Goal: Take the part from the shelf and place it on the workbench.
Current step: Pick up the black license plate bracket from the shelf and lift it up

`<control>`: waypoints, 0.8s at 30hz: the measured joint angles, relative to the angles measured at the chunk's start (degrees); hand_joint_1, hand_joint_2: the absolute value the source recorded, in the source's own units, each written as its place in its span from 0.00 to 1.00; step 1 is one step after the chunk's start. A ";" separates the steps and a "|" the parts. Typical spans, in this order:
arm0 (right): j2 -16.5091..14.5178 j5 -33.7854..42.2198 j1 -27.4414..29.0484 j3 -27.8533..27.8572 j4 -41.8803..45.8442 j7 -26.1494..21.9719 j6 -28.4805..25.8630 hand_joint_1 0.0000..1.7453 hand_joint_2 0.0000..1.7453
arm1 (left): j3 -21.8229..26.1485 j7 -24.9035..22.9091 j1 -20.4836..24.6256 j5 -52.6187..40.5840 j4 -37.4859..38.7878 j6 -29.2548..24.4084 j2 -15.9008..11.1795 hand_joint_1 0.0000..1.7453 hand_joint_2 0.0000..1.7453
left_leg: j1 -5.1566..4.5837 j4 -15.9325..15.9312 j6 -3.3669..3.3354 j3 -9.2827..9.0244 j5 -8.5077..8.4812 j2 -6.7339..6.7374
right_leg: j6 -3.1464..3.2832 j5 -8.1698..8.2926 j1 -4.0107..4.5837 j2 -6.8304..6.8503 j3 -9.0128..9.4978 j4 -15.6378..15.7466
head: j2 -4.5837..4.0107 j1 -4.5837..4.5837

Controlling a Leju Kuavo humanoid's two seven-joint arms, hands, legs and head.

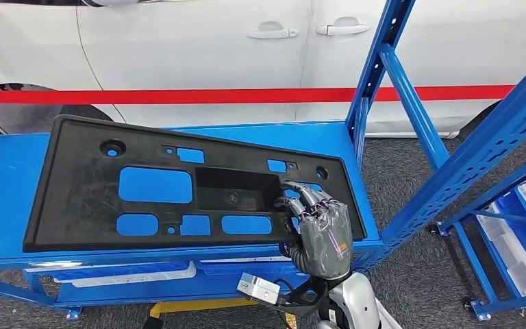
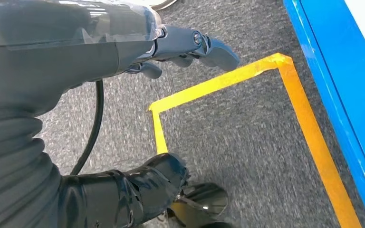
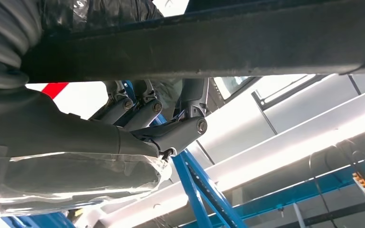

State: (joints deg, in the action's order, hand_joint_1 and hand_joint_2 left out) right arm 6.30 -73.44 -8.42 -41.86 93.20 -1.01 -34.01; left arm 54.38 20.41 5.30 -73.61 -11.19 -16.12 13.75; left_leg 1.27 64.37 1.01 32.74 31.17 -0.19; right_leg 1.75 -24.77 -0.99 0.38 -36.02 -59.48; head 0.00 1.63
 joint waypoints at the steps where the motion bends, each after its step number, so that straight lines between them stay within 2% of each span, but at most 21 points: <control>1: -0.01 0.00 -0.01 0.00 0.01 0.01 0.00 1.00 1.00 | 0.00 0.01 0.06 0.00 0.00 -0.01 -0.03 0.00 1.00 | -0.01 -3.25 -0.17 -1.63 -1.03 -0.10 | -0.30 0.08 0.04 -0.05 -0.27 -0.34 | 0.00 0.02; 2: -0.02 0.00 -0.02 0.00 0.01 0.01 0.00 1.00 1.00 | 0.00 0.01 0.07 0.00 0.00 -0.02 -0.04 0.00 1.00 | -0.10 -5.16 -0.45 -2.48 -1.49 -0.19 | -0.70 0.23 0.10 -0.09 -0.46 -0.53 | 0.00 0.03; 5: -0.02 0.00 -0.01 0.01 0.02 0.00 0.02 1.00 1.00 | 0.00 0.01 0.00 0.01 0.00 -0.04 -0.03 0.00 1.00 | -0.36 -5.83 -1.72 -2.29 -2.27 -0.27 | -2.03 0.93 0.12 -0.24 -0.65 -0.27 | 0.00 0.04; 6: -0.02 0.00 0.01 0.04 0.02 0.00 0.02 1.00 1.00 | 0.00 0.01 0.01 0.01 0.00 -0.06 -0.02 0.00 1.00 | -0.31 -6.03 -2.18 -2.19 -2.71 -0.19 | -2.37 0.52 0.03 -0.29 -0.82 -0.56 | -0.01 0.05; 7: -0.01 0.00 0.03 0.07 0.03 0.00 0.02 1.00 1.00 | 0.00 0.02 0.05 0.01 0.00 -0.09 -0.01 0.00 1.00 | -0.23 -6.23 -2.70 -1.99 -3.20 -0.09 | -2.63 -0.75 -0.08 -0.34 -1.31 -1.74 | -0.01 0.05; 8: -0.01 0.00 0.05 0.11 0.03 0.00 0.02 1.00 1.00 | 0.00 0.02 0.07 0.00 0.00 -0.13 0.01 0.00 1.00 | -0.14 -6.37 -3.14 -1.68 -3.67 0.02 | -2.81 -2.80 -0.16 -0.38 -2.15 -4.01 | -0.01 0.07; 10: -0.01 0.00 0.17 0.17 0.01 0.00 0.04 1.00 1.00 | 0.01 0.02 0.03 -0.01 0.00 -0.22 0.00 0.00 1.00 | -0.29 -6.24 -3.61 -0.70 -4.31 0.14 | -3.03 -7.63 -0.19 -0.40 -4.40 -10.93 | -0.01 0.08; 11: -0.01 0.00 0.29 0.20 0.00 0.00 0.05 1.00 1.00 | 0.01 0.02 -0.01 -0.02 0.00 -0.27 0.00 0.00 1.00 | -0.38 -6.12 -3.64 -0.17 -4.57 0.17 | -3.10 -9.08 -0.20 -0.40 -5.16 -13.90 | -0.01 0.08; 12: -0.01 0.00 0.41 0.22 -0.01 0.00 0.08 1.00 1.00 | 0.02 0.02 -0.04 -0.02 0.00 -0.31 0.00 0.00 1.00 | -0.45 -6.00 -3.63 0.33 -4.81 0.19 | -3.10 -9.49 -0.20 -0.39 -5.14 -15.32 | -0.01 0.08; 13: -0.01 0.00 0.50 0.24 -0.01 0.00 0.09 1.00 1.00 | 0.02 0.02 -0.05 -0.02 0.00 -0.37 0.00 0.00 1.00 | -0.51 -5.88 -3.59 0.76 -5.03 0.19 | -3.00 -8.86 -0.19 -0.39 -4.03 -14.60 | -0.01 0.08; 14: -0.01 0.00 0.53 0.27 -0.01 0.00 0.10 1.00 1.00 | 0.02 0.02 -0.06 -0.02 0.00 -0.42 0.00 0.00 1.00 | -0.57 -5.78 -3.50 1.06 -5.22 0.17 | -2.78 -7.48 -0.16 -0.39 -1.81 -11.67 | 0.00 0.07; 16: -0.02 0.00 0.53 0.32 -0.01 0.00 0.11 1.00 1.00 | 0.02 0.01 -0.05 -0.02 0.00 -0.57 0.02 0.00 1.00 | -0.70 -5.66 -3.19 1.39 -5.55 0.12 | -2.10 -5.18 0.13 -0.37 3.39 -3.78 | -0.01 0.06; 17: -0.02 0.00 0.55 0.34 0.00 0.00 0.11 1.00 1.00 | 0.02 0.01 -0.05 -0.05 0.00 -0.66 0.03 0.00 1.00 | -0.74 -5.67 -2.90 1.45 -5.76 0.11 | -1.78 -4.56 0.36 -0.37 4.99 -1.10 | -0.01 0.08; 19: -0.02 0.01 0.59 0.39 0.01 0.00 0.11 1.00 1.00 | 0.02 -0.01 -0.05 -0.13 0.00 -0.81 0.05 0.00 1.00 | -0.71 -5.81 -2.16 1.58 -6.26 0.12 | -1.34 -4.24 0.81 -0.36 5.61 0.55 | 0.00 0.07; 21: -0.03 0.03 0.59 0.42 0.02 0.00 0.11 1.00 1.00 | 0.02 -0.02 -0.10 -0.17 0.00 -0.85 0.04 0.00 1.00 | -0.67 -5.73 -1.38 1.86 -6.24 0.11 | -0.67 -3.55 0.61 -0.28 5.30 1.18 | -0.01 0.05; 22: -0.07 0.04 0.59 0.42 0.02 -0.01 0.11 1.00 1.00 | 0.02 -0.03 -0.13 -0.18 0.00 -0.85 0.04 0.00 1.00 | -0.66 -5.01 -1.05 2.24 -5.34 0.10 | -0.26 -3.10 0.44 -0.18 5.07 1.45 | -0.01 0.04; 24: -0.22 0.07 0.61 0.42 0.01 -0.01 0.10 1.00 1.00 | 0.02 -0.10 -0.15 -0.25 0.00 -0.84 0.00 0.00 1.00 | -0.52 -0.26 -0.56 4.04 -1.29 0.08 | 0.42 -2.27 0.27 0.05 4.33 1.79 | 0.00 0.03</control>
State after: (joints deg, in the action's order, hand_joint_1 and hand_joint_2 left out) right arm 6.08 -73.37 -7.80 -41.44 93.21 -1.01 -33.91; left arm 54.40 20.32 5.15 -73.86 -11.19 -16.96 13.75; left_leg 0.75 64.11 0.45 36.78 29.88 -0.11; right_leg 2.17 -27.05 -0.73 0.43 -31.69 -57.69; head 0.00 1.66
